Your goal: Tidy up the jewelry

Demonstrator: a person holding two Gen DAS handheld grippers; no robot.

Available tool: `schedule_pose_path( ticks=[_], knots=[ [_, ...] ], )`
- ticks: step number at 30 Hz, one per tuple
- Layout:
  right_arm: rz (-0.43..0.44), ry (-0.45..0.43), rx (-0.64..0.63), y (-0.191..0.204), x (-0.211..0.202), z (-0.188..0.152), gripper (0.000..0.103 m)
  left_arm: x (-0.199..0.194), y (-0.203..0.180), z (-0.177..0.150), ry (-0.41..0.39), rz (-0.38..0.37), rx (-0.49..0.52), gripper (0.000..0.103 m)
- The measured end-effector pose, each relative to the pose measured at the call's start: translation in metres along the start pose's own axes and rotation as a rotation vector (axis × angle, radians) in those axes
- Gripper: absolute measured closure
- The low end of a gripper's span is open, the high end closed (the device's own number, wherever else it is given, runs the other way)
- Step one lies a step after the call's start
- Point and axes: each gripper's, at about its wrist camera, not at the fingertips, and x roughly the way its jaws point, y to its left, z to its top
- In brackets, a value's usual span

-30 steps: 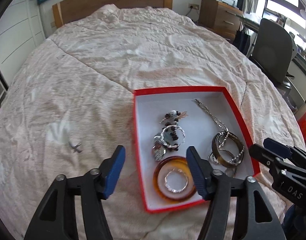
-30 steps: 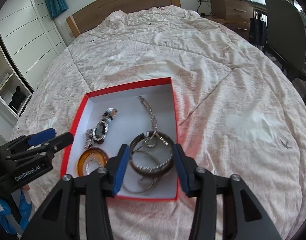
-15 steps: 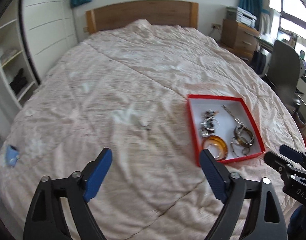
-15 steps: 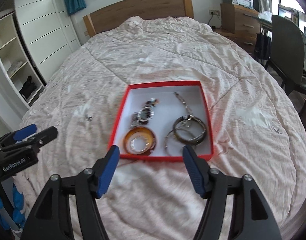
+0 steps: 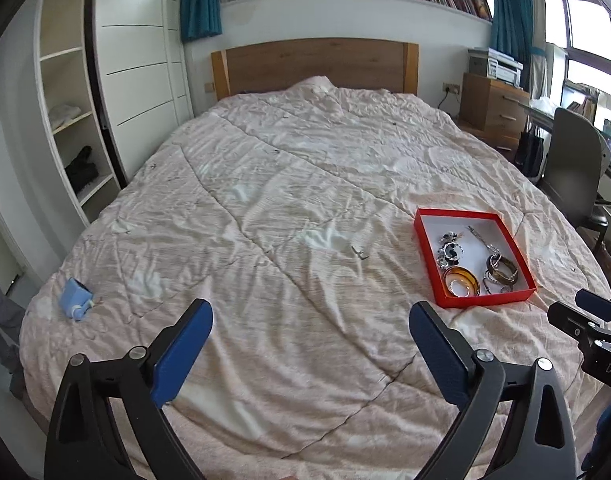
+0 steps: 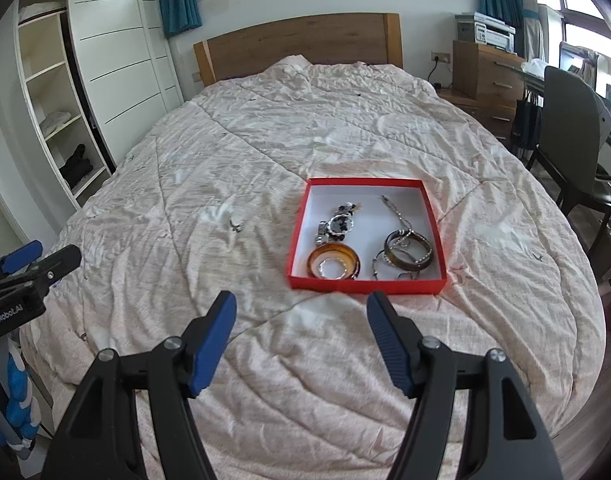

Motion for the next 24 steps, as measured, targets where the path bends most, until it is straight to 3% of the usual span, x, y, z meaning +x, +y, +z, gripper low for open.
schedule_pose_path(
  ticks=[17, 24],
  knots=[
    [-0.052, -0.034, -0.007, 0.011, -0.022, -0.031, 0.036, -0.018, 0.023, -0.040, 0.023, 0.000, -0.041, 0.000],
    [-0.073, -0.038, -0.001, 0.010, -0.020, -0.037, 0.030, -0.016, 0.024, -0.048, 0.036, -0.002, -0.044, 0.000]
  ],
)
